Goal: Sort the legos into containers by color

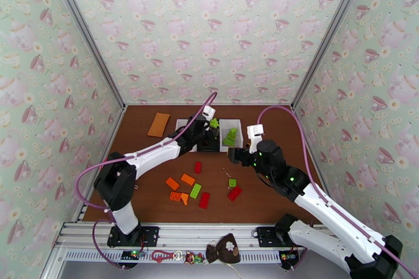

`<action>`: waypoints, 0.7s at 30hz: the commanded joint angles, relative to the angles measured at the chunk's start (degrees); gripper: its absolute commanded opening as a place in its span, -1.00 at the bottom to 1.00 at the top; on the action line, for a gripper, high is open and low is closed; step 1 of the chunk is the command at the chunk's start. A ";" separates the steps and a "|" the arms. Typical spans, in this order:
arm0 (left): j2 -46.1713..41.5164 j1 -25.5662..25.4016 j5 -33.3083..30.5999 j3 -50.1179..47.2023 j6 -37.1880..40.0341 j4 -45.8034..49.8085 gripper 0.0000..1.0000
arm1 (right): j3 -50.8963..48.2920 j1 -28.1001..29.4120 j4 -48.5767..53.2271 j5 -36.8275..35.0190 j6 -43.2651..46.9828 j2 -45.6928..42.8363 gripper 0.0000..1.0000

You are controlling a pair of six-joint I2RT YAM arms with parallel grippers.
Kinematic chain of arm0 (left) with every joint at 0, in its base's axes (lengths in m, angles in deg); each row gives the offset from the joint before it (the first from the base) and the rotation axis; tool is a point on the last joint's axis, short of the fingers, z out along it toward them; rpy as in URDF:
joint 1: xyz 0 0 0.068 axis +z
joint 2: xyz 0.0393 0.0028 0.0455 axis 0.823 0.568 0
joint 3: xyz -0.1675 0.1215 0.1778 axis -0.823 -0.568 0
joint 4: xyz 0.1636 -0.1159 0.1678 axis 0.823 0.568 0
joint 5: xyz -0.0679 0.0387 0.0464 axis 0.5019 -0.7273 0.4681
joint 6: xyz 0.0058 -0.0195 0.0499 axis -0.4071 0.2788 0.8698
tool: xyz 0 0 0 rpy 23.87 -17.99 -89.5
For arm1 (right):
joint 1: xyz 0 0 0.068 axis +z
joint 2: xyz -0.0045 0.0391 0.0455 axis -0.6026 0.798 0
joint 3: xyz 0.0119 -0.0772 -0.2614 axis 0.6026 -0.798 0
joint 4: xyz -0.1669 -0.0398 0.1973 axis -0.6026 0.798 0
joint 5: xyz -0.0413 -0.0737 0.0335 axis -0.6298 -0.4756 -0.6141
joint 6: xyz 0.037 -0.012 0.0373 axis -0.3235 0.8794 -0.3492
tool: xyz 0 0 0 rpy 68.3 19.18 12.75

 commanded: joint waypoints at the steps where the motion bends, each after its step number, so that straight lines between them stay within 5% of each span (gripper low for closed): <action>1: 5.33 -0.91 -3.65 7.58 -6.97 1.13 -0.65 | -0.12 0.15 2.60 -2.98 1.35 -2.13 0.71; 13: 25.42 -7.37 -17.39 37.01 -13.92 20.77 -0.69 | -0.11 0.15 4.75 -4.97 2.23 -4.02 0.71; 21: 33.04 -7.93 -18.36 47.42 -17.00 28.50 -0.68 | 0.22 0.15 5.42 -6.30 2.70 -4.43 0.72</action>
